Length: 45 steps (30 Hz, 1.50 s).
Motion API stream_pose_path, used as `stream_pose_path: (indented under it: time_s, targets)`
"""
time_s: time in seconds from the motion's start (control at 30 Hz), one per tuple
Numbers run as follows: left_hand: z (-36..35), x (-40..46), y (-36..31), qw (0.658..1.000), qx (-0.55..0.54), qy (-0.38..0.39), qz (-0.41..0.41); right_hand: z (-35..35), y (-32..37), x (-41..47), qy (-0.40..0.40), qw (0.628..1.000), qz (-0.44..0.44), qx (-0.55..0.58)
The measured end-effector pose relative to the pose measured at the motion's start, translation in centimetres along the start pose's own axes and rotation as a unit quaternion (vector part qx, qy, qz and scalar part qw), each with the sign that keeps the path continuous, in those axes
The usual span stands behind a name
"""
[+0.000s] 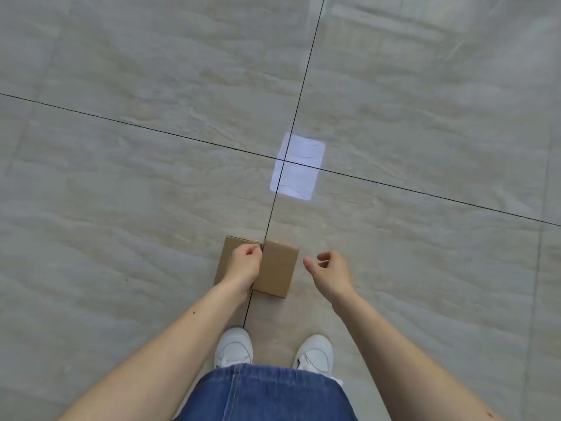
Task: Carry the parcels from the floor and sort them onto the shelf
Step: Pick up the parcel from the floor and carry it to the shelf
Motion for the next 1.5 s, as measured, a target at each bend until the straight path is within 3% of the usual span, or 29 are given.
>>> stream_pose_path:
  time_s: [0.2, 0.37, 0.7, 1.0, 1.17, 1.37, 1.5]
  targets:
    - [-4.2, 5.3, 3.2, 1.000, -0.007, -0.004, 0.016, -6.7, -4.2, 5.4, 0.031, 0.997, -0.068, 0.035]
    - [-5.4, 7.0, 3.7, 0.999, -0.022, -0.030, 0.007, -10.5, -5.8, 8.0, 0.063, 0.994, -0.070, 0.048]
    - [-7.0, 6.4, 3.3, 1.000, 0.002, -0.021, -0.005, -9.7, -4.8, 7.4, 0.061, 0.990, -0.088, 0.092]
    - [-6.2, 1.7, 0.7, 1.000, 0.008, 0.018, -0.024, -5.1, -3.9, 5.7, -0.036, 0.974, -0.129, 0.183]
    - [-4.2, -2.8, -1.7, 0.999, 0.015, 0.033, -0.031, -0.4, -2.4, 2.4, -0.106, 0.966, -0.103, 0.211]
    - [0.1, -9.5, -6.4, 1.000, 0.012, 0.013, -0.021, 5.1, 1.2, -4.0, -0.053, 0.960, -0.100, 0.257]
    - [3.2, -14.8, -12.3, 0.999, -0.003, 0.015, -0.032, 11.0, 5.7, -8.5, -0.009, 0.969, -0.044, 0.244]
Point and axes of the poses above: each hand's wrist, its own x-axis towards the middle knuckle, its own z-axis out of the back of the hand, y = z × x, the point moved 7 cm from there along x, towards the middle knuckle, and after that the axes turned 14 degrees about -y, right-handed, at the moved point
